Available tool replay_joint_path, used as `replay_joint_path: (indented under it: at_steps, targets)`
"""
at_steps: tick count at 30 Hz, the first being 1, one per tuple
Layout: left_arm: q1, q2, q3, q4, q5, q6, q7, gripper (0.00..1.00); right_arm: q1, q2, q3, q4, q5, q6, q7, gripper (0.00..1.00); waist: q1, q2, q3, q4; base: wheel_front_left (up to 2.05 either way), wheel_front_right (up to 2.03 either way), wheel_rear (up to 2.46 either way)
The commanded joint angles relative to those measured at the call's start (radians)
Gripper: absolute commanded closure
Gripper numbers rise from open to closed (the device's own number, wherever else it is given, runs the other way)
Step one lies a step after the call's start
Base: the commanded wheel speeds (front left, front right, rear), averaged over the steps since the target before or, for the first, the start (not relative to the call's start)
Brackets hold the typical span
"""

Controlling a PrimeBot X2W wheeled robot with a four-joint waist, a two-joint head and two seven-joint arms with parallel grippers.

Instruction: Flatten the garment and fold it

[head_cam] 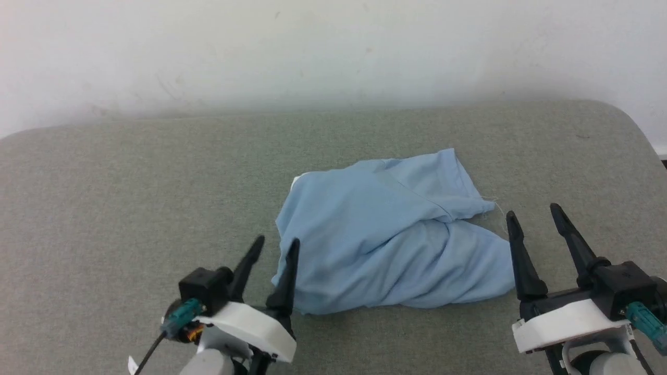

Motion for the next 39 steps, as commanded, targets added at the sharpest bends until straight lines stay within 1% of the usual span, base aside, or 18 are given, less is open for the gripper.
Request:
replay_joint_path:
  at_steps: [1,6,10,16,20,22,24,26,29,31,34,36,39]
  targets:
    - [0.007,0.001,0.012,-0.011,0.014,0.008,-0.008,0.00,0.009,0.001,0.001,-0.004,0.005,-0.001,0.005,0.00,0.0001,0.0000,-0.006,0.008,0.00,0.00,0.00]
    - [0.023,0.000,0.113,-0.117,0.089,0.051,-0.024,0.00,0.015,0.001,-0.002,-0.007,0.016,-0.001,0.011,0.00,0.0001,0.0000,-0.010,0.030,0.00,0.00,0.00]
    - [0.061,0.001,0.216,-0.168,0.145,0.067,-0.024,0.00,0.016,0.001,-0.005,-0.008,0.025,-0.001,0.018,0.00,0.0001,0.0000,-0.005,0.041,0.00,0.00,0.00]
    - [0.115,0.049,0.316,-0.155,0.171,0.047,-0.024,0.00,0.015,0.001,-0.005,0.002,0.038,-0.001,0.025,0.00,0.0001,0.0000,0.001,0.047,0.00,0.00,0.00]
    - [0.143,0.084,0.337,-0.135,0.169,0.034,-0.024,0.00,0.020,0.001,-0.010,0.014,0.050,-0.001,0.035,0.00,0.0001,0.0000,-0.002,0.050,0.00,0.00,0.00]
    - [0.147,0.089,0.338,-0.131,0.165,0.029,-0.022,0.00,0.024,0.001,-0.022,0.033,0.071,-0.001,0.050,0.00,0.0001,0.0000,-0.002,0.057,0.00,0.00,0.00]
    - [0.143,0.090,0.334,-0.129,0.161,0.023,-0.019,0.00,0.025,0.001,-0.042,0.073,0.098,-0.001,0.079,0.00,0.0001,0.0000,0.002,0.071,0.00,0.00,0.00]
    - [0.133,0.088,0.329,-0.127,0.155,0.015,-0.018,0.00,0.013,0.001,-0.070,0.125,0.090,-0.001,0.109,0.00,0.0001,0.0000,0.012,0.089,0.00,0.00,0.00]
    - [0.116,0.077,0.321,-0.129,0.151,0.007,-0.019,0.00,-0.045,0.001,-0.118,0.213,0.087,-0.001,0.148,0.00,0.0001,0.0000,0.034,0.119,0.00,0.00,0.00]
    - [0.103,0.065,0.315,-0.133,0.149,0.002,-0.020,0.00,-0.112,0.001,-0.149,0.278,0.092,-0.001,0.167,0.00,0.0001,0.0000,0.055,0.141,0.00,0.00,0.00]
    - [0.077,0.042,0.307,-0.146,0.151,-0.009,-0.022,0.00,-0.230,0.001,-0.186,0.386,0.066,-0.001,0.224,0.00,0.0001,0.0000,0.095,0.175,0.00,0.00,0.00]
    - [0.051,0.017,0.308,-0.160,0.152,-0.018,-0.023,0.00,-0.316,0.000,-0.201,0.466,0.040,-0.001,0.293,0.00,0.0001,0.0000,0.126,0.198,0.00,0.00,0.00]
    - [0.018,-0.025,0.320,-0.190,0.171,-0.033,-0.024,0.00,-0.446,-0.034,-0.203,0.564,0.015,-0.001,0.407,0.00,0.0001,0.0000,0.173,0.231,0.00,0.00,0.00]
